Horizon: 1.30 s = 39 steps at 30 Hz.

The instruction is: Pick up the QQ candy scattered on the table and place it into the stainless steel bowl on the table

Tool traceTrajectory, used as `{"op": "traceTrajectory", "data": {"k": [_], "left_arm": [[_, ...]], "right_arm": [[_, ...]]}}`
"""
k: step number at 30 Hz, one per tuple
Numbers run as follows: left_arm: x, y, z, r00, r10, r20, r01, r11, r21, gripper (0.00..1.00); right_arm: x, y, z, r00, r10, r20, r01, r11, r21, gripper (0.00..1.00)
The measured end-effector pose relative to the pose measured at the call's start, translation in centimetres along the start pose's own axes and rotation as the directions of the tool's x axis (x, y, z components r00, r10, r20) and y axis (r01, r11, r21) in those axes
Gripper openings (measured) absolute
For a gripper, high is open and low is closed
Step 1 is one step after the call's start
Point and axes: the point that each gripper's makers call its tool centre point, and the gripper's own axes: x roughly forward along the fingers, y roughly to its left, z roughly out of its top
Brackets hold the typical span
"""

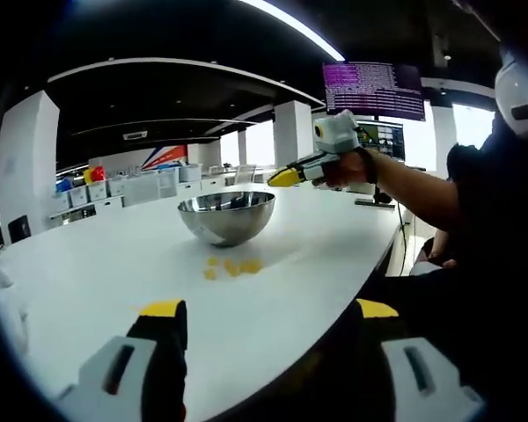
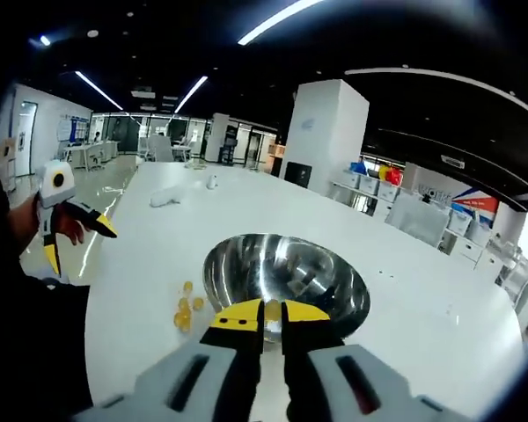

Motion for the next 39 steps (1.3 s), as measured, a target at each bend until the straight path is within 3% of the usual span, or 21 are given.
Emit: {"op": "traceTrajectory", "data": {"k": [7, 12, 20, 29, 39], "left_arm": [[-0.3, 0.4, -0.2, 1.0, 0.007, 0.007, -0.007, 1.0, -0.01, 0.76], [-0.4, 0.4, -0.4, 1.0, 0.004, 0.009, -0.003, 1.0, -0.015, 0.76], [-0.9, 1.0, -0.7, 1.0, 0.015, 0.014, -0.015, 1.0, -0.026, 0.75], [-1.3, 1.6, -0.9, 0.999, 0.024, 0.021, -0.024, 0.999, -0.037, 0.75], [-1.4, 1.7, -1.0, 0.999, 0.026, 0.024, -0.025, 0.999, -0.041, 0.74]], "right_arm": [[2.7, -1.3, 0.8, 0.991, 0.046, -0.124, -0.058, 0.994, -0.095, 0.09], [5.5, -1.6, 0.5, 0.976, 0.078, -0.204, -0.106, 0.985, -0.132, 0.09], [7.9, -1.7, -0.4, 0.944, 0.094, -0.317, -0.163, 0.967, -0.197, 0.09], [8.6, -1.6, -0.5, 0.927, 0.105, -0.36, -0.195, 0.955, -0.223, 0.1], [8.8, -2.0, -0.1, 0.931, 0.096, -0.353, -0.186, 0.956, -0.229, 0.18]]}}
